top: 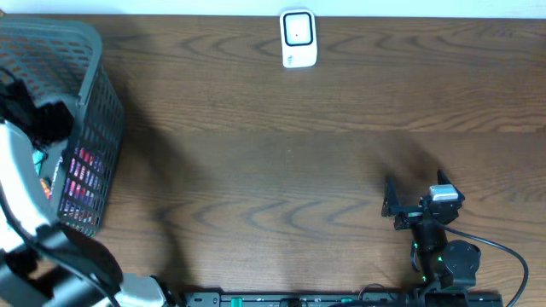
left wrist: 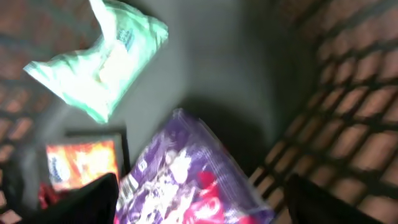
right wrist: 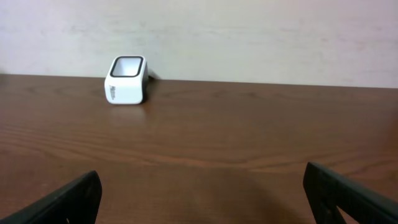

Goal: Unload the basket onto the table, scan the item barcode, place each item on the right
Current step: 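Lift the purple bag out of the basket with the left gripper, then carry the purple bag to table centre and release it, then return the left gripper into the grey basket, then grasp the red-orange snack bar in the basket with the left gripper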

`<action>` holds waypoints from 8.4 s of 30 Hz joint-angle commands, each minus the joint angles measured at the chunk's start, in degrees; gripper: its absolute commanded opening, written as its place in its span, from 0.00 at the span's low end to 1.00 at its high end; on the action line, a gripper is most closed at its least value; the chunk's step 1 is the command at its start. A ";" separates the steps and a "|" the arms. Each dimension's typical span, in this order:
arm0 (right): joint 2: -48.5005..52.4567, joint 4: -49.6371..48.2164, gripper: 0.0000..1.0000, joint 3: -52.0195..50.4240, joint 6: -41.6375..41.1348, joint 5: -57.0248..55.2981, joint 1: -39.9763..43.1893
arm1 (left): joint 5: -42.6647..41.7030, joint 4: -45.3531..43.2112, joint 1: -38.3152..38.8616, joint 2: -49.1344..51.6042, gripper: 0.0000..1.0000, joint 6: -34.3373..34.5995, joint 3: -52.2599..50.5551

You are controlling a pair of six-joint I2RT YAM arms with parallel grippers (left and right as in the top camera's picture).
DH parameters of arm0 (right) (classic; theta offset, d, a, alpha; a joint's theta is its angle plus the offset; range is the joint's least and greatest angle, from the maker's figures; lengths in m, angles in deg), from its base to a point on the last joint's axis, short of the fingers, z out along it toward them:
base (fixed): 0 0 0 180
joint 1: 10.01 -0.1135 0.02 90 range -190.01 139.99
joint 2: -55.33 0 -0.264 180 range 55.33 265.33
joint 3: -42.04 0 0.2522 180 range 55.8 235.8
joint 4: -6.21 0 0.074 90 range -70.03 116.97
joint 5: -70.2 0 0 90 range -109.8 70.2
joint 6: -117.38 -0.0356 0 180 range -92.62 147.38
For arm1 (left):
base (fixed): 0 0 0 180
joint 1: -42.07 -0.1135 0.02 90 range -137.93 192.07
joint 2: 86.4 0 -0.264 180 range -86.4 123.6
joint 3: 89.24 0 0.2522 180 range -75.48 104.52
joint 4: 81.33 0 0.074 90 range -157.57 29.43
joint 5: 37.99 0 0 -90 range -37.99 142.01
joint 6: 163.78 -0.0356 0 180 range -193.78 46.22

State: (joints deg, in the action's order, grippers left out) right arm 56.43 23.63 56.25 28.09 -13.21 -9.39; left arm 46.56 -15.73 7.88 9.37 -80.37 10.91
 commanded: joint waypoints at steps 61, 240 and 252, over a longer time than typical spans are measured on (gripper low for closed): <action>-0.11 0.20 0.99 -0.13 0.66 -0.26 0.68 | -26.69 -13.68 -8.68 -10.56 0.07 19.89 19.63; -0.09 0.20 0.99 -0.13 0.66 -0.26 0.68 | 14.51 6.34 -8.11 15.93 0.07 44.50 -9.77; -0.09 0.20 0.99 -0.13 0.66 -0.26 0.68 | -26.27 -4.76 -8.11 1.77 0.07 42.82 -0.94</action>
State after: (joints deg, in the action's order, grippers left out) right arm 56.43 23.61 56.25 28.09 -13.21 -9.39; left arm 34.17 -17.85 -0.25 17.54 -36.74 7.48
